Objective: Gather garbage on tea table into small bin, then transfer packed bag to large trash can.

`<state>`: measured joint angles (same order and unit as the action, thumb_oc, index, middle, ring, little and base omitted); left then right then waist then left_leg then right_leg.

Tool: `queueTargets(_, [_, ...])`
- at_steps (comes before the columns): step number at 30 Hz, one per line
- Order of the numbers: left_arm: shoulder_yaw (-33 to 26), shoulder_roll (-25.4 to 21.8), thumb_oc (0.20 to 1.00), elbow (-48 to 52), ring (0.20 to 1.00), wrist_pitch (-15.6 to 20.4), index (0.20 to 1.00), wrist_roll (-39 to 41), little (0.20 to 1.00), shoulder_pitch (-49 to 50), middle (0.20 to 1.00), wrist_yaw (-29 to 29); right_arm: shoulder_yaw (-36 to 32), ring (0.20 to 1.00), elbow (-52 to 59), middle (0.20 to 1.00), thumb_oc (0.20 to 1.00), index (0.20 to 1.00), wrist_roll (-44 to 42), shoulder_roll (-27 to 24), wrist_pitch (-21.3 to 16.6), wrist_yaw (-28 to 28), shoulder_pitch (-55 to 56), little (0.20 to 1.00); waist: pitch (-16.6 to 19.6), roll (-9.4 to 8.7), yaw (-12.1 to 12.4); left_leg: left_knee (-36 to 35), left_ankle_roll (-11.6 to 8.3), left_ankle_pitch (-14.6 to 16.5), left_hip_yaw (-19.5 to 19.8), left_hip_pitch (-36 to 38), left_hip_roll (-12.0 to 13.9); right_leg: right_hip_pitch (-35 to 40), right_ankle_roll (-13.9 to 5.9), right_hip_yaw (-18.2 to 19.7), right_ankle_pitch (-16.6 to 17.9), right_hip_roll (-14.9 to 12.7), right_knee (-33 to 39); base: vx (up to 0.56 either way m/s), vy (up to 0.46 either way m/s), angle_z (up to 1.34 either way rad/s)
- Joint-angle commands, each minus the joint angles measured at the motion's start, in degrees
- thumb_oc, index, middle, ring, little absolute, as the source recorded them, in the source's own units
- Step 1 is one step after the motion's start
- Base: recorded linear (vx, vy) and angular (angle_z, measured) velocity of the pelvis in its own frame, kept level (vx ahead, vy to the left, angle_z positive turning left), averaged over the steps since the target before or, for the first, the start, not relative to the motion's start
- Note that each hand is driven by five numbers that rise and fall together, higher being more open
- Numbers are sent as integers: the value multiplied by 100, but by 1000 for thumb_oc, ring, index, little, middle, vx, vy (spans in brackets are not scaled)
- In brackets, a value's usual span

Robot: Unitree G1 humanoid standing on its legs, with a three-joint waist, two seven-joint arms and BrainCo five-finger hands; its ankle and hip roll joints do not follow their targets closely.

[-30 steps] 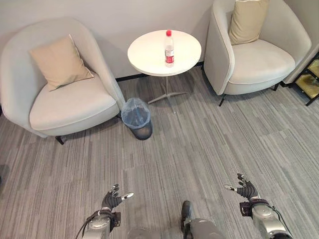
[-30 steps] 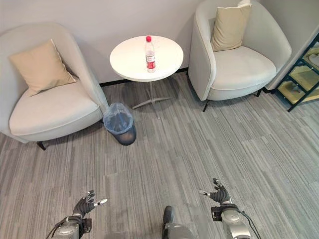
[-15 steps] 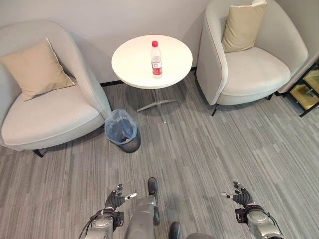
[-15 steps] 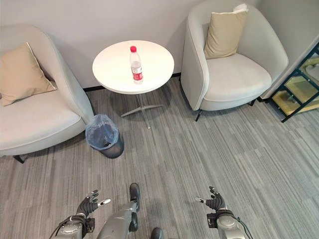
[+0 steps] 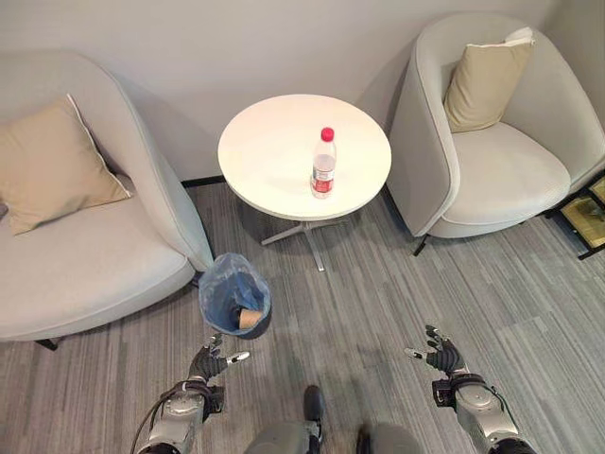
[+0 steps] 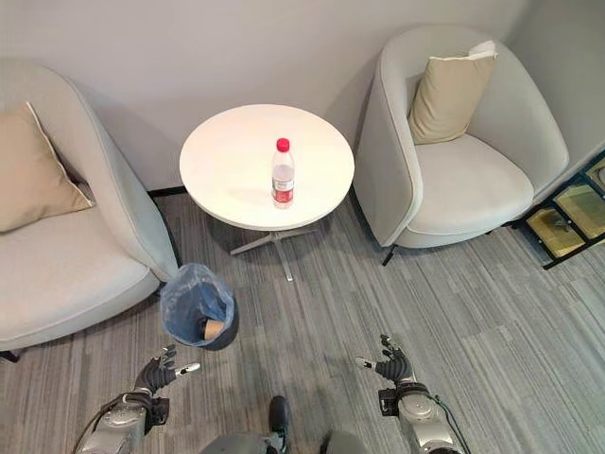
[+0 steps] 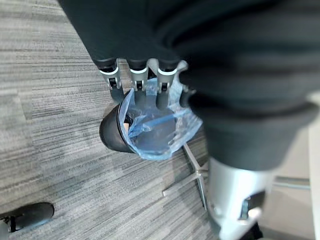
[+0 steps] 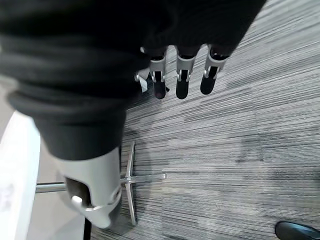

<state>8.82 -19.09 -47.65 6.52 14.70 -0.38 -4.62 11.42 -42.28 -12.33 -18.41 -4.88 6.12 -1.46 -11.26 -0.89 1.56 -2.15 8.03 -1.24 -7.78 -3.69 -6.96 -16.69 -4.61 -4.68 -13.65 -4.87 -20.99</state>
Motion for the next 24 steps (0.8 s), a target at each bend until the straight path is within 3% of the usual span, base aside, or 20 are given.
queueTargets(1, [2,-77,1000,133,1000,127,1000,-51,1000,110,1000,-50,-50,1000,52,1000,1000,1000,50,-221,-111,40,-129,1000,-305,-89,-175,784,-702,737,216,150,479,519,-229,-195,1240,-5,1538,185,-51,19])
queueTargets(5, [-6,-65,1000,157,1000,172,1000,-43,1000,123,1000,-66,-121,1000,75,1000,1000,1000,34,-252,-129,44,11,1000,-349,-120,-310,889,-780,1031,503,478,379,363,-276,67,1395,9,1569,365,-133,43])
queueTargets(8, [45,-15,1000,191,1000,140,1000,-49,1000,205,1000,-42,-193,1000,25,1000,1000,1000,-24,-289,-187,40,167,1000,-259,-89,-347,1081,-957,1213,659,630,508,528,-89,20,1391,50,1438,345,-230,105])
queueTargets(10, [143,32,1000,182,1000,95,1000,-40,1000,133,1000,13,-262,1000,72,1000,1000,1000,-103,-357,-210,63,190,1000,-176,-13,-432,1268,-1154,1023,670,508,751,633,38,-198,1231,58,1387,273,-248,63])
queueTargets(15, [234,35,1000,185,1000,75,1000,-48,1000,24,1000,31,-284,1000,132,1000,1000,1000,-175,-427,-225,88,167,1000,-186,0,-471,1682,-1254,769,663,309,928,773,182,-299,1089,135,1412,136,-120,54])
queueTargets(17, [250,48,1000,136,1000,89,1000,-5,1000,-91,1000,23,-261,1000,91,1000,1000,1000,-190,-486,-215,101,133,1000,-211,-24,-465,2062,-1262,511,550,55,1097,1054,297,-326,901,223,1538,207,-145,13])
queueTargets(20, [298,31,1000,23,1000,50,1000,-81,1000,-145,1000,39,-233,1000,161,1000,1000,1000,-124,-544,-192,93,94,1000,-197,-130,-417,1604,-1185,670,305,-272,1040,1301,265,-393,800,137,1657,179,-10,14])
queueTargets(24, [249,-8,1000,49,1000,48,1000,-138,1000,-101,1000,24,-164,1000,608,1000,1000,1000,89,-658,-230,112,93,1000,-233,-134,-331,1338,-1251,425,248,-506,1043,1493,221,-340,680,175,1609,116,67,0])
